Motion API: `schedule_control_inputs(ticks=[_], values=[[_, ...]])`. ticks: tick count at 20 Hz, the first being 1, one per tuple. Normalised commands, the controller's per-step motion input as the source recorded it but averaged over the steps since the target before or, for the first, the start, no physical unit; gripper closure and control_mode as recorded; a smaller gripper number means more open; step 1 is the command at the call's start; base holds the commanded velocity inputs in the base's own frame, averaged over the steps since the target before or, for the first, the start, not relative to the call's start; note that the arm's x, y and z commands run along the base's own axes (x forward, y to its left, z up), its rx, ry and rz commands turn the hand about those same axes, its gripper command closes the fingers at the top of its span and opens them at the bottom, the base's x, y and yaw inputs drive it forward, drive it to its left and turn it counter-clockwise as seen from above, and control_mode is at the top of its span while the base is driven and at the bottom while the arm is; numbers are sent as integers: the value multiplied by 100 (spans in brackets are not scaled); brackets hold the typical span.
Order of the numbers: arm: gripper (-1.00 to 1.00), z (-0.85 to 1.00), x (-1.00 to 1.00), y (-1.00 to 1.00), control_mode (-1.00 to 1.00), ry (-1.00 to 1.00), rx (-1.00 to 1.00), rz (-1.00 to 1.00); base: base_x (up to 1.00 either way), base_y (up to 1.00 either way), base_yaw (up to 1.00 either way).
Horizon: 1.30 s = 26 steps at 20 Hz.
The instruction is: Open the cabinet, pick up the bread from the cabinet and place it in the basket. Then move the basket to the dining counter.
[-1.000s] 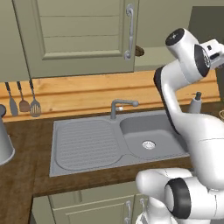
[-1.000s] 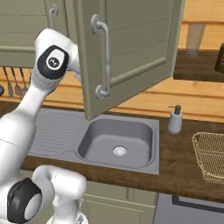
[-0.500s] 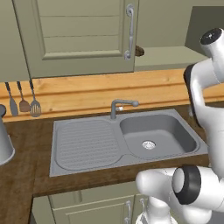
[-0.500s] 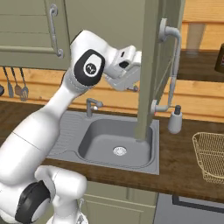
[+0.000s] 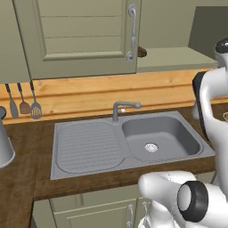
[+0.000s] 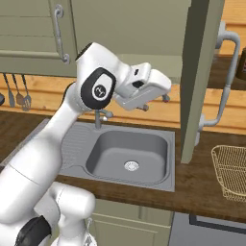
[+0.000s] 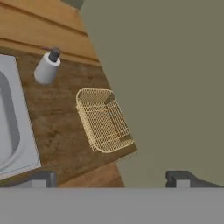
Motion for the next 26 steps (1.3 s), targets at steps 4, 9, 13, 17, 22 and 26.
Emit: schedule_control_inputs(ticks=[4, 9, 13, 17, 22, 26], values=[[-100, 14, -16, 98, -100, -8, 7, 24, 0, 0, 0], [-100, 48, 15, 84, -100, -1, 20, 32, 0, 0, 0], [-100, 40, 76, 49, -100, 1, 35, 38, 0, 0, 0], [-100, 26, 99, 34, -100, 0, 35, 39, 0, 0, 0], [-100, 26, 72, 41, -100, 0, 30, 30, 0, 0, 0], [-100, 21, -19, 99, -100, 0, 11, 8, 0, 0, 0]])
